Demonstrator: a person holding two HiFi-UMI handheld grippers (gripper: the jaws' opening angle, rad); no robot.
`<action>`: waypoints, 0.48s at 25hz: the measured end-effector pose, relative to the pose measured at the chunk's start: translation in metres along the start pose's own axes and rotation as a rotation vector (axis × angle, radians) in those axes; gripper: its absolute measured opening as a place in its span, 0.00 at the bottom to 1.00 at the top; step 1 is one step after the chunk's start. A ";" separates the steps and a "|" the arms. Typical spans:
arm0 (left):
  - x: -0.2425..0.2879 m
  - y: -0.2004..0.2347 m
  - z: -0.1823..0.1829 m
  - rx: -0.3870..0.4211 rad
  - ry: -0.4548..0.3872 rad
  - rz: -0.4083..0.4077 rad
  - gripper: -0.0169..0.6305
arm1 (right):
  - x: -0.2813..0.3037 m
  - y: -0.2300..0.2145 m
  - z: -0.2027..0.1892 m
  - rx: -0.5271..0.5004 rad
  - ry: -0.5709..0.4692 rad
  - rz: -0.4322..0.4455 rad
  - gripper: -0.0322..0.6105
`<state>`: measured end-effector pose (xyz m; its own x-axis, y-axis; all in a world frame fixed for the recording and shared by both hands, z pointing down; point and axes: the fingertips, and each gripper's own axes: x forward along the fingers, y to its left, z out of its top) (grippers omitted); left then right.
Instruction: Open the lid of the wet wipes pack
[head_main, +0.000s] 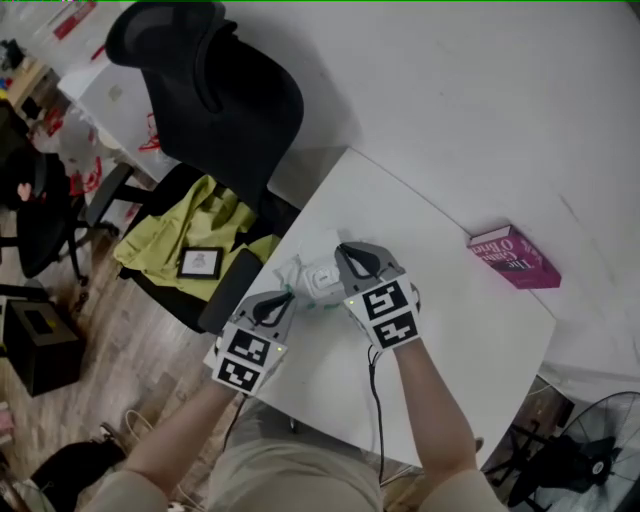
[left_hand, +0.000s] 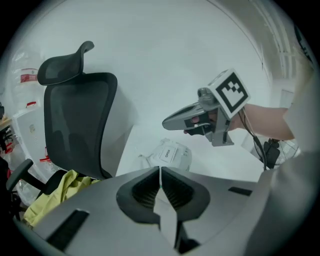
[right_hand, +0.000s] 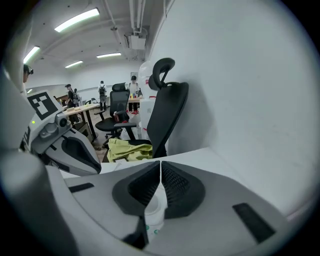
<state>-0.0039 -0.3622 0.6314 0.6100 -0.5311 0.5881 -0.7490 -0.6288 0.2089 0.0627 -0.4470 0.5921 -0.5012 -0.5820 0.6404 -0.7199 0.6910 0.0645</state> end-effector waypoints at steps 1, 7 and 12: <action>-0.006 0.001 0.009 -0.004 -0.015 0.009 0.07 | -0.011 0.000 0.007 0.011 -0.024 -0.012 0.10; -0.048 0.003 0.066 0.028 -0.101 0.047 0.07 | -0.088 -0.002 0.065 0.034 -0.195 -0.110 0.10; -0.084 -0.005 0.116 0.103 -0.162 0.052 0.07 | -0.159 -0.001 0.111 0.065 -0.321 -0.161 0.09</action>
<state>-0.0213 -0.3797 0.4905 0.6110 -0.6438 0.4607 -0.7552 -0.6486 0.0952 0.0898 -0.4025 0.4050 -0.4971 -0.7929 0.3524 -0.8255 0.5572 0.0894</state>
